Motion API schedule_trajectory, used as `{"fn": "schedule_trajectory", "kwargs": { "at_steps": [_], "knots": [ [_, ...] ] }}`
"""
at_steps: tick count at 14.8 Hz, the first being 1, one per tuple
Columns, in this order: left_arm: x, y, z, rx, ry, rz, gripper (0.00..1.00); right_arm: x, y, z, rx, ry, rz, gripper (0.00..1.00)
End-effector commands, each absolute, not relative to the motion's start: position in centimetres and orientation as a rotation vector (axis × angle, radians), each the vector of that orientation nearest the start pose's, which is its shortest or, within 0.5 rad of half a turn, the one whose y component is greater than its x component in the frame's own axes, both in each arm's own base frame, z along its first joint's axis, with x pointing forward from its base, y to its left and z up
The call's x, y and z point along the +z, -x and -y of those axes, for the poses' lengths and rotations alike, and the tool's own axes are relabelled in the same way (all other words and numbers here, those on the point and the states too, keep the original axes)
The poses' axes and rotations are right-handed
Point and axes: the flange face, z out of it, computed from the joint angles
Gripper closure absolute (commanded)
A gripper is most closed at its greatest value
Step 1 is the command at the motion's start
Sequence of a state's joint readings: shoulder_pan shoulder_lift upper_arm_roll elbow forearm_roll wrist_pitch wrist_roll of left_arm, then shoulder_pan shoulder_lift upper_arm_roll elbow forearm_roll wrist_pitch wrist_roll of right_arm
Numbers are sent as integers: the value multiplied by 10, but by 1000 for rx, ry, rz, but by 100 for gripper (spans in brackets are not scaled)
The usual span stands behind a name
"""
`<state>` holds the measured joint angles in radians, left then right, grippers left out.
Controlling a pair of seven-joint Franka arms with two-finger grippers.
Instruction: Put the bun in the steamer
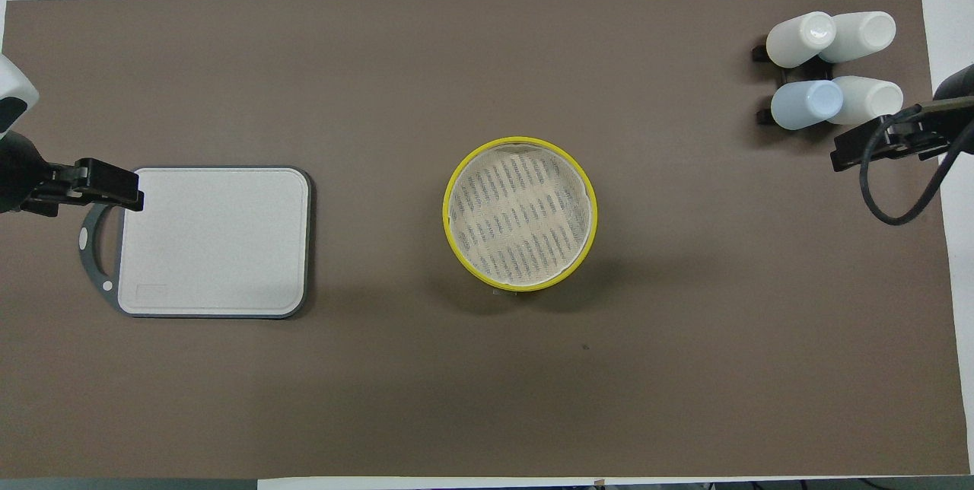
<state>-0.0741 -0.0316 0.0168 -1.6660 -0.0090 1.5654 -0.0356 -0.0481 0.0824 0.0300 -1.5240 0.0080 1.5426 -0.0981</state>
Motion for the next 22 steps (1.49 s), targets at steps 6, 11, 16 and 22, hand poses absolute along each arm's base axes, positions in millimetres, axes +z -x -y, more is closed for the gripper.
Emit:
{"fn": "schedule_trajectory", "kwargs": {
  "at_steps": [6,11,16,22],
  "knots": [
    [603,-541,28,56,3146,-31,0,580,-563,19,-10,3099,100,0],
    [603,-541,27,49,3147,-33,0,582,-563,24,0,3100,91,0],
    [605,-540,28,39,3147,-31,0,587,-564,25,47,3096,91,0],
    [604,-540,24,37,3148,-26,0,588,-570,26,73,3094,87,0]
  ]
}}
